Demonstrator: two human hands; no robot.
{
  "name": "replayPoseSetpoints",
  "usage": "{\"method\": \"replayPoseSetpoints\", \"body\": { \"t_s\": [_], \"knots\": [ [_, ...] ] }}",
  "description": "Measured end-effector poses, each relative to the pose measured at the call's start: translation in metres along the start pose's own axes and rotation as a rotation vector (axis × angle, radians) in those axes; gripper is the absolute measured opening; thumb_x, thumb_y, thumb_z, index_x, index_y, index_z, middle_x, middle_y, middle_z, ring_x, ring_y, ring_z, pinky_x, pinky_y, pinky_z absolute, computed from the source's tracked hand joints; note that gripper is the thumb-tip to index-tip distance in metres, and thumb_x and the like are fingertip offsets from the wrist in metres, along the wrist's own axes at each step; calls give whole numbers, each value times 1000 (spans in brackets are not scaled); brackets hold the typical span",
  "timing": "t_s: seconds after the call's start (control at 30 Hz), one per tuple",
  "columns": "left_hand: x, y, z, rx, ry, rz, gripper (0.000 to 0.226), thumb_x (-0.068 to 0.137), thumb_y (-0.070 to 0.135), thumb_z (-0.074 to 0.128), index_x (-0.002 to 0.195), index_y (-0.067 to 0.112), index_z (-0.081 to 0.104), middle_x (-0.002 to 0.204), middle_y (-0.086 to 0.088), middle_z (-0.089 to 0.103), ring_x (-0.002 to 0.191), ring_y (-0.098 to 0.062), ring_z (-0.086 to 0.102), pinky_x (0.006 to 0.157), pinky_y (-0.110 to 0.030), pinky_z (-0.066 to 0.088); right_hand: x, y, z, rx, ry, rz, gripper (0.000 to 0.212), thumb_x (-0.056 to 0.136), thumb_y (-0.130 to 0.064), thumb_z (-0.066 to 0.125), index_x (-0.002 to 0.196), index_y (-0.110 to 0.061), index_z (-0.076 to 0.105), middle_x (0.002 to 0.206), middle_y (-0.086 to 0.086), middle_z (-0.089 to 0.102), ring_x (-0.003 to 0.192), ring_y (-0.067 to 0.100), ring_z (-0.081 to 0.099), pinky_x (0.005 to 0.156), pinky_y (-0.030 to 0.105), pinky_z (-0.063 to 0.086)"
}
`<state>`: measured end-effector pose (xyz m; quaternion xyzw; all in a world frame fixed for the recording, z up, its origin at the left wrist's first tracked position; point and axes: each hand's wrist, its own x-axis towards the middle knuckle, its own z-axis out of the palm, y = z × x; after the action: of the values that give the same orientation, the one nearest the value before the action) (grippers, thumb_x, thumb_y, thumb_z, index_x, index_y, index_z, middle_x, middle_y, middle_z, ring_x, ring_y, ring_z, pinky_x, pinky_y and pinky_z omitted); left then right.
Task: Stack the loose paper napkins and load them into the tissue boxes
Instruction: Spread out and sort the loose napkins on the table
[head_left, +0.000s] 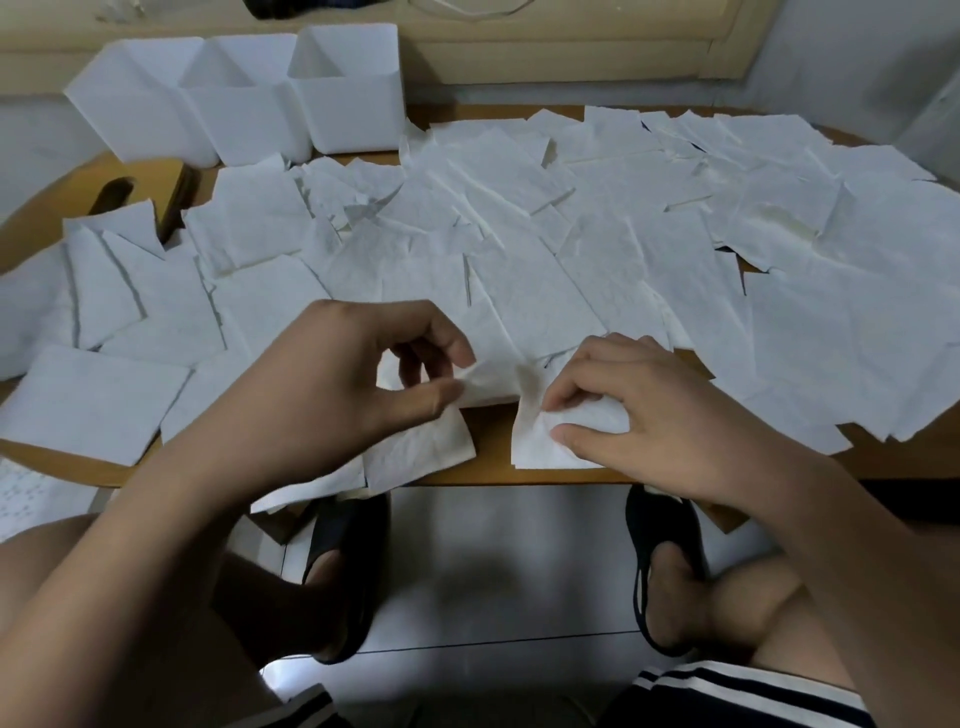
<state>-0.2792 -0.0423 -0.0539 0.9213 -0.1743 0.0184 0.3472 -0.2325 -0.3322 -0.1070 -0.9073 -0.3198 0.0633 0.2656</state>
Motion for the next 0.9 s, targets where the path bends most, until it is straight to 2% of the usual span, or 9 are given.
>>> {"method": "replayPoseSetpoints", "body": {
  "t_s": [0.07, 0.17, 0.3, 0.4, 0.5, 0.6, 0.67, 0.8, 0.9],
  "knots": [
    [1, 1, -6, -11, 49, -26, 11, 92, 28, 80, 97, 37, 75, 89, 24, 70, 80, 2, 64, 70, -5, 41, 1, -1, 1, -5, 41, 2, 18, 90, -33, 80, 106, -36, 73, 100, -17, 65, 107, 4, 57, 99, 23, 35],
    [2, 5, -13, -89, 121, -48, 10, 94, 24, 79, 93, 33, 76, 91, 16, 74, 76, -4, 61, 66, -11, 43, 4, -7, 2, 52, 140, 53, 31, 88, -41, 83, 115, -36, 69, 104, -19, 64, 107, 4, 58, 94, 21, 38],
    [4, 9, -21, -197, 168, -14, 10, 97, 19, 77, 94, 29, 77, 96, 5, 76, 82, -20, 66, 71, -45, 54, 8, -17, 1, 187, 214, 126, 66, 83, -51, 86, 141, -42, 54, 129, -23, 57, 122, 1, 55, 101, 20, 43],
    [5, 8, -22, -311, 176, 16, 14, 99, 16, 78, 94, 29, 77, 97, 2, 76, 88, -28, 69, 72, -52, 54, 10, -22, 0, 282, 178, 150, 80, 83, -50, 86, 152, -47, 45, 143, -27, 49, 136, -7, 47, 107, 14, 40],
    [8, 6, -21, -429, 194, 29, 7, 98, 14, 77, 96, 21, 77, 91, 1, 73, 85, -24, 67, 72, -40, 51, 13, -22, -1, 391, 170, 107, 52, 90, -42, 82, 137, -43, 60, 136, -24, 56, 131, -6, 53, 104, 13, 42],
    [14, 3, -12, -481, 238, -40, 5, 96, 11, 79, 96, 16, 77, 90, -6, 72, 82, -22, 66, 74, -31, 52, 14, -14, -9, 566, 198, 80, 19, 99, -23, 76, 117, -18, 75, 117, -4, 73, 112, 12, 70, 101, 34, 54],
    [17, 3, -5, -504, 248, -123, 6, 95, 8, 79, 94, 13, 77, 87, -7, 72, 78, -13, 64, 73, -25, 52, 11, -8, -18, 712, 212, 105, 10, 99, -16, 74, 105, -8, 74, 104, 10, 77, 99, 22, 74, 93, 43, 56],
    [22, 3, 11, -458, 177, -246, 5, 92, 12, 80, 91, 12, 76, 87, -16, 71, 73, -14, 61, 74, -30, 53, 0, 6, -37, 755, 251, 166, 13, 89, -24, 80, 99, -15, 76, 99, 16, 79, 96, 46, 74, 90, 53, 59],
    [25, 2, 25, -421, 92, -311, 10, 89, 19, 85, 91, 17, 76, 85, -14, 74, 72, -27, 62, 74, -48, 54, -11, 14, -46, 746, 203, 211, 13, 88, -21, 82, 99, -17, 77, 97, 11, 81, 93, 30, 80, 86, 39, 63]
  ]
}}
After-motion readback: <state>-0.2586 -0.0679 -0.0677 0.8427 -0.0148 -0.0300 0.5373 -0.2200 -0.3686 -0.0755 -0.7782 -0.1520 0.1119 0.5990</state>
